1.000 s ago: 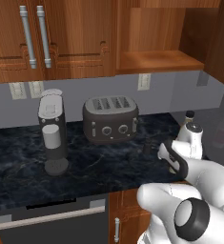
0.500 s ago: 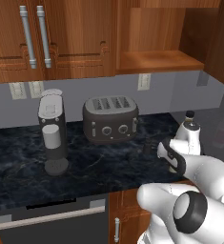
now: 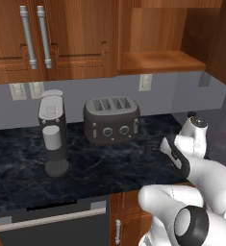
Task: There are various items on the counter. Only move the condiments/shakers into the cabinet.
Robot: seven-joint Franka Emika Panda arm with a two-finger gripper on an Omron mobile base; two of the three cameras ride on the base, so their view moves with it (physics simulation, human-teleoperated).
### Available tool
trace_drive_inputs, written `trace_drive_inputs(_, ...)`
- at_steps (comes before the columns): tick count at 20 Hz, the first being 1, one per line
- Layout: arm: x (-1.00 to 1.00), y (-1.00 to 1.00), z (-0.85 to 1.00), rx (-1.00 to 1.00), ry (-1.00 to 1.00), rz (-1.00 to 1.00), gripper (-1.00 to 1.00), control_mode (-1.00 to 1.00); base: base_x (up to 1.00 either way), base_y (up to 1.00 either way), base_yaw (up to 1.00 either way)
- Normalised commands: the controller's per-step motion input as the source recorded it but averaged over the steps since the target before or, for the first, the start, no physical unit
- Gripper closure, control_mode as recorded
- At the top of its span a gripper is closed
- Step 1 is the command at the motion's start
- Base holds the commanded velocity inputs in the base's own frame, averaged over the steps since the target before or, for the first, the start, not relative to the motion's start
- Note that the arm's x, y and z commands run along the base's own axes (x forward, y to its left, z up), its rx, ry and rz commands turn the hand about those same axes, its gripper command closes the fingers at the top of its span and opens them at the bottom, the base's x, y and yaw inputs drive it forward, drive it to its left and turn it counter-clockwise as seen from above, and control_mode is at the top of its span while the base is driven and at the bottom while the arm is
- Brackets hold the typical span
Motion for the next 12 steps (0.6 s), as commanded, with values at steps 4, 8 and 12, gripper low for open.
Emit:
trace_drive_inputs(4,-0.01,0.03,1.0,0.0,-0.28,0.0,1.0,-1.0,0.0,0.0,0.0)
trace_drive_inputs(8,0.04,0.16,1.0,-0.03,-0.24,0.0,1.0,-1.0,0.0,0.0,0.0)
trace_drive_inputs(12,0.1,0.27,1.0,-0.04,-0.13,0.0,1.0,-1.0,0.0,0.0,0.0)
